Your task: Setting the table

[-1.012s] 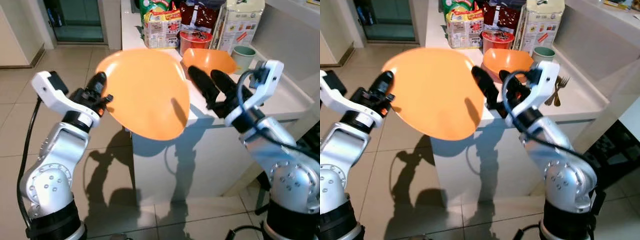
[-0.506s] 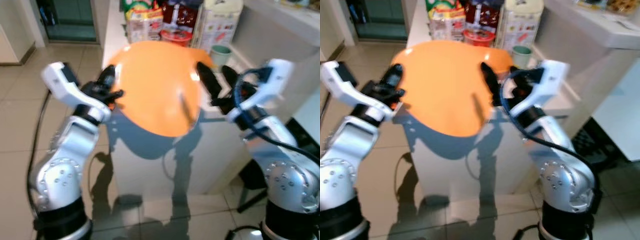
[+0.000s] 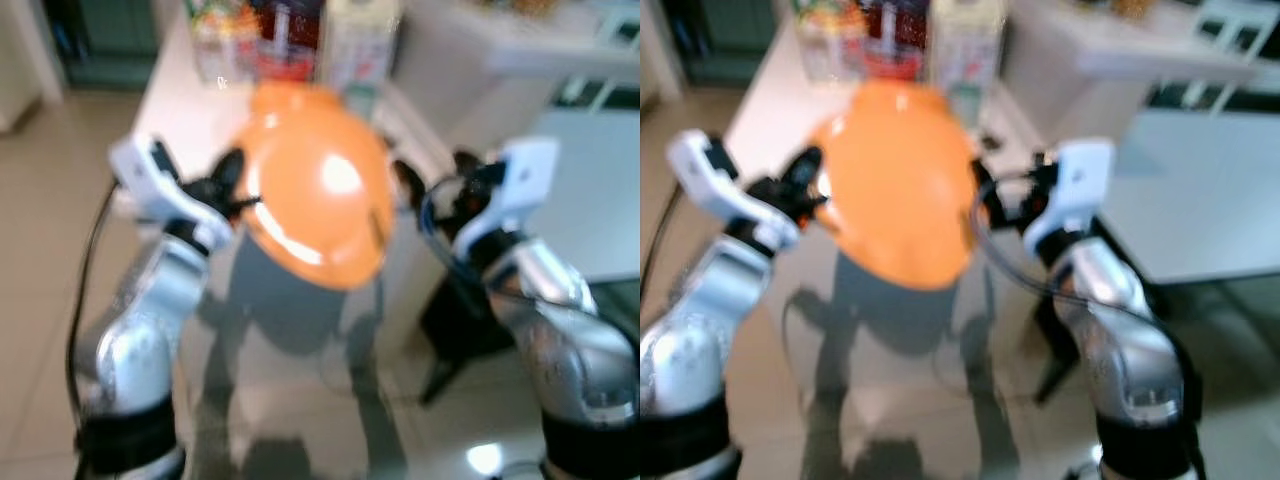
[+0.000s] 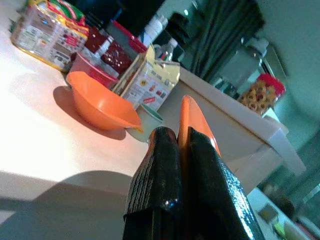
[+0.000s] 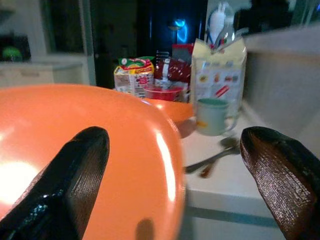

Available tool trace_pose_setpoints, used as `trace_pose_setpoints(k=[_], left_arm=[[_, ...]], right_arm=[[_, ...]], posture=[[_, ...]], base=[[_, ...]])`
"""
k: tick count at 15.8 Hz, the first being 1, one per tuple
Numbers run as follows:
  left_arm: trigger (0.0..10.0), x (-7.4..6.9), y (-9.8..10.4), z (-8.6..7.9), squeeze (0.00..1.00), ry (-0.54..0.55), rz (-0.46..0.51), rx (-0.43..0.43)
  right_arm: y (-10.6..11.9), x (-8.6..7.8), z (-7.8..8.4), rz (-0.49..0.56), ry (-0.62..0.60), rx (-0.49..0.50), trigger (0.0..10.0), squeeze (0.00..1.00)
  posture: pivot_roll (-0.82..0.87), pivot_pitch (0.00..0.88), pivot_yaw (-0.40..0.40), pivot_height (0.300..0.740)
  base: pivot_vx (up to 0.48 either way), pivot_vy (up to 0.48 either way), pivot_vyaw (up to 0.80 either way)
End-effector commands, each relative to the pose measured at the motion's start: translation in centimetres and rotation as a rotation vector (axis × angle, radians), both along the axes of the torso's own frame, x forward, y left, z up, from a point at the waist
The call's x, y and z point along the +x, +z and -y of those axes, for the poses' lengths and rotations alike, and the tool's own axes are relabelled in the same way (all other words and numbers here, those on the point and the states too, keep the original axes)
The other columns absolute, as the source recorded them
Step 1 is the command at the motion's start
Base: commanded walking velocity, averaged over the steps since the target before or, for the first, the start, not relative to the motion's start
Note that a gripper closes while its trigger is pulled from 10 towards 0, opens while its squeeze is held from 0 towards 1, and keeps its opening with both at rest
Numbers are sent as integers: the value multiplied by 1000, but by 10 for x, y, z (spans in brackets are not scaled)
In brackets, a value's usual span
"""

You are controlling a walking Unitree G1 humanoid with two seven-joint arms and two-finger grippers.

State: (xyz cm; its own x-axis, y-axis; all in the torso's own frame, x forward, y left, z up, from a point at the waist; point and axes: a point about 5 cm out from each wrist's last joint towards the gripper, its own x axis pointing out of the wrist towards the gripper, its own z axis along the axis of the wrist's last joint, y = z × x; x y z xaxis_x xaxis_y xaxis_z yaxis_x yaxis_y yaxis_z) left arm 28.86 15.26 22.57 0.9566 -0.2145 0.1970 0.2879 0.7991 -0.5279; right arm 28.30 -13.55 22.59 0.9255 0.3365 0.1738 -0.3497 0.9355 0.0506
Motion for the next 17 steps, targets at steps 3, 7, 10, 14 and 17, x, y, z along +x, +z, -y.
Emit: trace_pose_setpoints(k=[3,7,10,14,17], left_arm=[[10000,2,4,8,0,-21,35,-6],[10000,7,4,11,0,-15,43,-5],[10000,8,2,12,0,-10,40,9],[10000,10,1,10,0,10,39,13],[10000,14,-1,4,0,112,26,180]], right_arm=[[-6,3,8,13,-61,-57,10000,0],[-12,4,8,3,-52,-38,10000,0],[-16,4,11,-15,-85,-14,10000,0],[-17,6,12,-21,-91,-23,10000,0],[-18,8,12,-37,-108,-22,10000,0]], posture=[[31,0,-46,740],[30,0,-50,740],[26,0,-45,740],[26,0,-51,740],[28,0,-53,740]], base=[[0,-480,0],[0,-480,0],[0,-480,0],[0,-480,0],[0,-320,0]])
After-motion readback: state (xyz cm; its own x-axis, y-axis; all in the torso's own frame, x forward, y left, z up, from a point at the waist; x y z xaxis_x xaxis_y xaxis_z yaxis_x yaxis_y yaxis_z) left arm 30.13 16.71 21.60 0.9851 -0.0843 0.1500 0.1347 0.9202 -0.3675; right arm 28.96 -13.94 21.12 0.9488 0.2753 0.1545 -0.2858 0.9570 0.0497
